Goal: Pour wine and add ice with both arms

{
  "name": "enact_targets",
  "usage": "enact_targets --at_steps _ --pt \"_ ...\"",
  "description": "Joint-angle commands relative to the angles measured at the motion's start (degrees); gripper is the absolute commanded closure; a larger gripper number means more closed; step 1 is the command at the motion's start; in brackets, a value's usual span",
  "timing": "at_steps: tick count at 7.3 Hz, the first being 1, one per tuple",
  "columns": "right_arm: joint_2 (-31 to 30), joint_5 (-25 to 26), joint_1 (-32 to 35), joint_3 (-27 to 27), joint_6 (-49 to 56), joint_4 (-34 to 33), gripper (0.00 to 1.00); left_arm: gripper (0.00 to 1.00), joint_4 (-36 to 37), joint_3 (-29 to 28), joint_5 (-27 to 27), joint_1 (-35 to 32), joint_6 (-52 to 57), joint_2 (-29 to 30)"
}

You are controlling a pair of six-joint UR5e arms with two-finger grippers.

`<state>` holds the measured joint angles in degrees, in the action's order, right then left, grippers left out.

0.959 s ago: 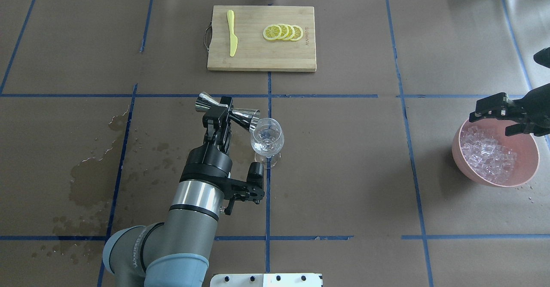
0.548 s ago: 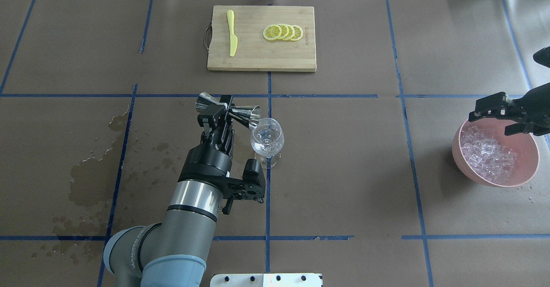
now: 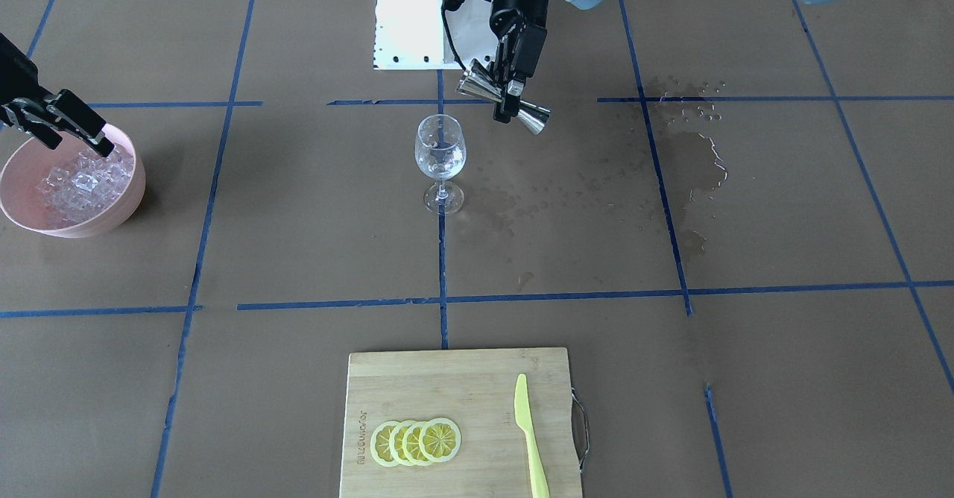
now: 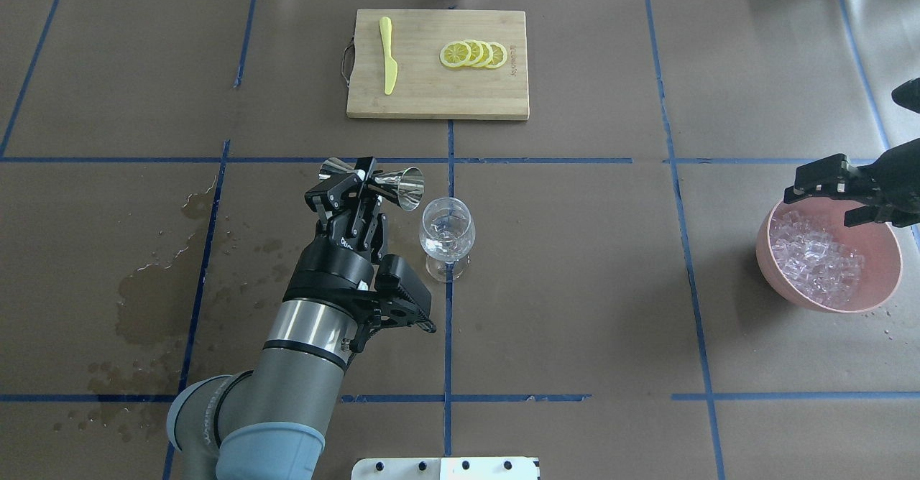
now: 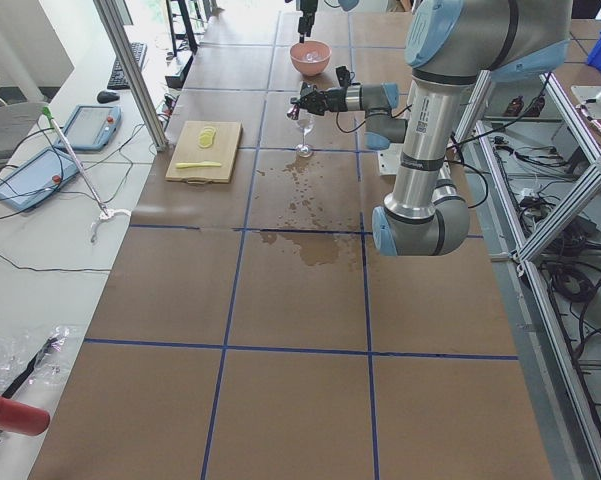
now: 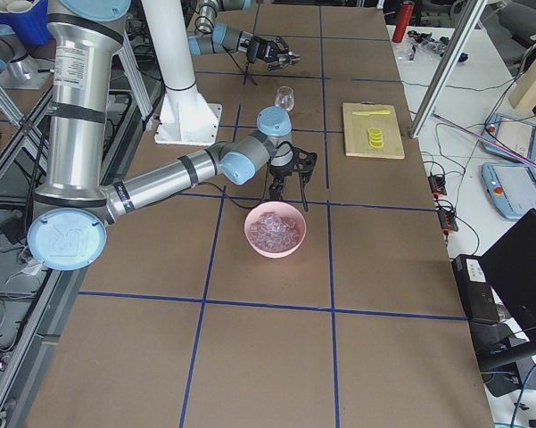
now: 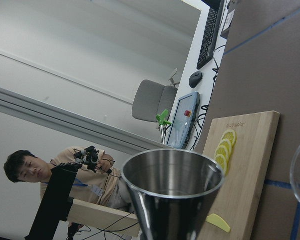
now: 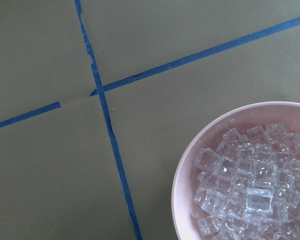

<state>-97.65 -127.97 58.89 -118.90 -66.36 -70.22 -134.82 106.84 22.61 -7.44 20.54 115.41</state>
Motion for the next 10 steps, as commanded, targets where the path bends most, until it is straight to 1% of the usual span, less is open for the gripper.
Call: enact_targets --at_steps 1,2,4,5,7,8,10 --pt "0.00 0.00 0.00 -0.10 0.00 0.00 0.00 1.00 -9.89 0.21 0.76 -0.29 -0.23 -7.70" --pt "-0.09 0.09 0.00 -0.02 0.09 0.00 0.00 1.00 -13.16 0.39 1.11 -0.38 -0.32 -11.31" --pt "-0.17 0.44 0.09 0.07 0.17 0.00 0.00 1.00 -25.08 0.21 1.21 -0.38 -0.49 -19.56" --pt "-0.26 0.61 0.09 0.16 0.18 0.00 0.00 1.00 -30.97 -0.31 1.55 -0.38 -3.28 -23.43" --pt "-0.70 1.05 0.09 0.34 0.70 -0.09 0.00 1.00 -38.29 -0.58 5.31 -0.47 -15.91 -32.04" --pt "-0.79 2.10 0.09 0.51 0.96 -0.09 0.00 1.00 -40.94 -0.58 6.21 -0.47 -17.97 -34.17" --pt "-0.79 2.37 0.09 0.86 1.05 -0.17 0.00 1.00 -42.37 -1.80 7.96 -0.47 -36.71 -34.55"
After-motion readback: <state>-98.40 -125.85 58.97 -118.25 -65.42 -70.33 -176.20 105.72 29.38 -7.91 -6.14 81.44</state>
